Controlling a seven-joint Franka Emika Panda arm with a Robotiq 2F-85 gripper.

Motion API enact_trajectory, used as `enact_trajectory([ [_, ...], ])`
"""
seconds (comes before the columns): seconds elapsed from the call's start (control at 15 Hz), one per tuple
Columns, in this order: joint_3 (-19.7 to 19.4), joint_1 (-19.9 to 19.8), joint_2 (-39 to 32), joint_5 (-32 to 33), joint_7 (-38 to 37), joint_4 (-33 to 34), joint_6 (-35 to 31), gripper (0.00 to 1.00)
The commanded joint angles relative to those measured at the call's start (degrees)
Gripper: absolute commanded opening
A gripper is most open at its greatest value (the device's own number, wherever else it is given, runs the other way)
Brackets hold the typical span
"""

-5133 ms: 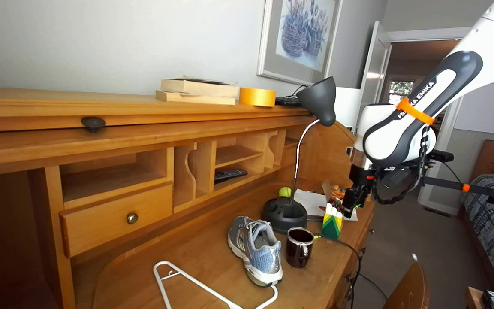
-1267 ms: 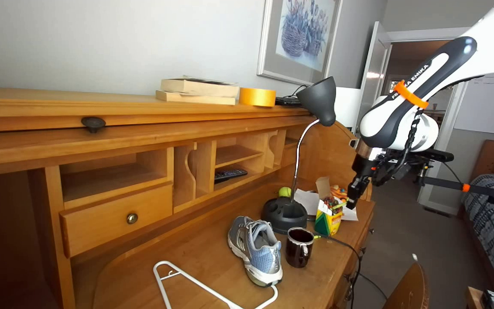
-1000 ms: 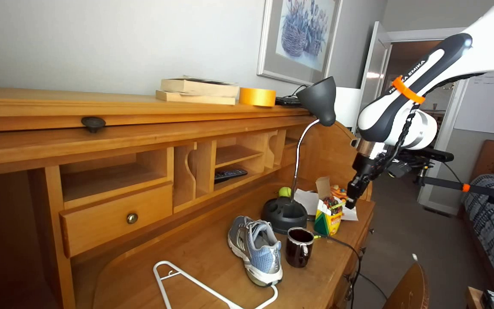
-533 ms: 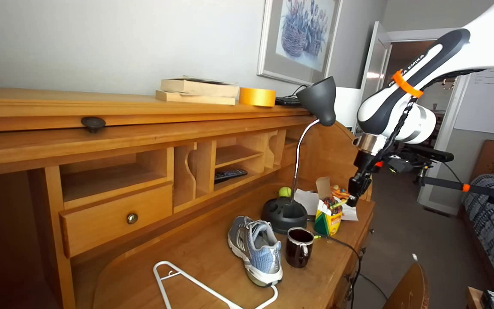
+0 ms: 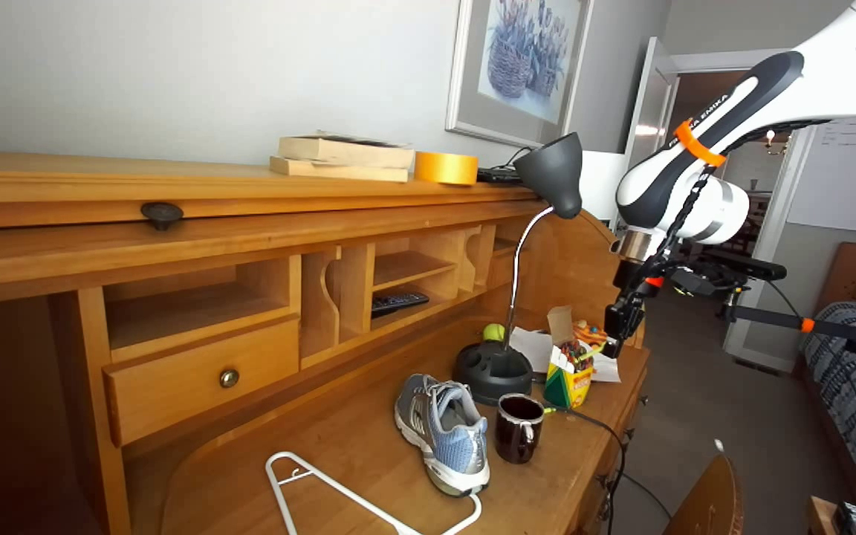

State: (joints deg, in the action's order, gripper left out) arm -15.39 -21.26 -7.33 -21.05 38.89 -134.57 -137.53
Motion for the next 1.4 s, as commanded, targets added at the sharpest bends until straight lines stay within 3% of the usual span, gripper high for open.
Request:
enact_trajectory([
  [0.0, 0.0, -1.0, -2.7, -1.5, 0.7, 2.9, 2.8, 0.03],
  [0.87, 2.9, -2.4, -6.7, -4.6, 1.9, 7.9, 5.9, 0.03],
  [1.33, 2.7, -1.9, -6.0, -2.8, 0.5, 7.8, 7.7, 0.03],
])
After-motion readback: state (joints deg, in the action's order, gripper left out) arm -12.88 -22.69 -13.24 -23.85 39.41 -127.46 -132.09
